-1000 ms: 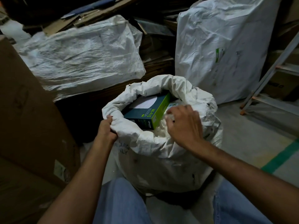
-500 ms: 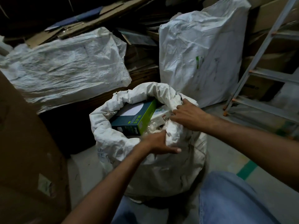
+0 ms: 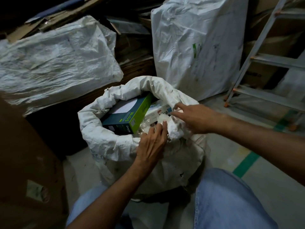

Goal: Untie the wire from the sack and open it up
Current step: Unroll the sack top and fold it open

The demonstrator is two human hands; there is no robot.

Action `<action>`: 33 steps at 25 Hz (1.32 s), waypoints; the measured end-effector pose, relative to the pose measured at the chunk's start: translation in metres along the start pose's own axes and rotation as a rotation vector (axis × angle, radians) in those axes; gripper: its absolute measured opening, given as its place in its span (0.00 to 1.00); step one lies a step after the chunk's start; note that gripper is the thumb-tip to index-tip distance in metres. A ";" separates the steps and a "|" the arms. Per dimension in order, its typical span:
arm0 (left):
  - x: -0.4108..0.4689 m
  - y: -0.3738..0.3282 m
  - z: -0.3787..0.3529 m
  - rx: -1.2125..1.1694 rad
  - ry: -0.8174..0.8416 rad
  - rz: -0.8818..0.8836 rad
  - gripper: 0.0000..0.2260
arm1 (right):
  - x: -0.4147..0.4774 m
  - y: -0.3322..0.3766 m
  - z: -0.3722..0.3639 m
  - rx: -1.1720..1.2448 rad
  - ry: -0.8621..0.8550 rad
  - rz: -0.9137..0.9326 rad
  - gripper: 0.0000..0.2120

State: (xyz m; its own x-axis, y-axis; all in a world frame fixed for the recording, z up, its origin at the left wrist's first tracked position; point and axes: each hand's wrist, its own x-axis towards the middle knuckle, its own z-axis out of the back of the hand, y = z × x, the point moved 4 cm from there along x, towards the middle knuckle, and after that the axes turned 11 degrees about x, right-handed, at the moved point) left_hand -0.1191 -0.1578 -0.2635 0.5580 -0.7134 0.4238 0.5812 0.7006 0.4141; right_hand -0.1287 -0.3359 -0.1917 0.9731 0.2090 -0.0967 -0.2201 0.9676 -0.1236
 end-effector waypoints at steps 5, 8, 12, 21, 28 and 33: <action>-0.001 0.003 0.009 -0.255 0.275 -0.006 0.41 | 0.028 -0.001 -0.013 -0.230 0.126 0.154 0.27; 0.020 0.014 0.005 -0.657 0.554 0.157 0.43 | 0.024 0.000 -0.024 -0.237 -0.071 0.177 0.14; 0.047 0.006 -0.021 -0.440 0.691 0.117 0.40 | 0.015 -0.001 -0.051 -0.265 -0.367 0.140 0.11; 0.016 -0.054 -0.010 -0.187 0.244 0.142 0.21 | -0.016 -0.025 -0.029 0.218 -0.006 -0.173 0.29; -0.002 -0.068 -0.005 -0.039 0.153 0.077 0.26 | 0.014 -0.016 -0.047 -0.336 0.062 0.264 0.22; 0.019 -0.060 0.004 -0.345 0.455 0.170 0.25 | 0.005 -0.027 -0.057 -0.283 -0.209 0.341 0.11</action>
State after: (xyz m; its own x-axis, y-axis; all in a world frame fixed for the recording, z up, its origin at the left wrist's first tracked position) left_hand -0.1453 -0.2134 -0.2767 0.8137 -0.5798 0.0423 0.5777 0.8145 0.0529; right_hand -0.1219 -0.3687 -0.2454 0.8290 0.5589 0.0186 -0.5098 0.7690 -0.3857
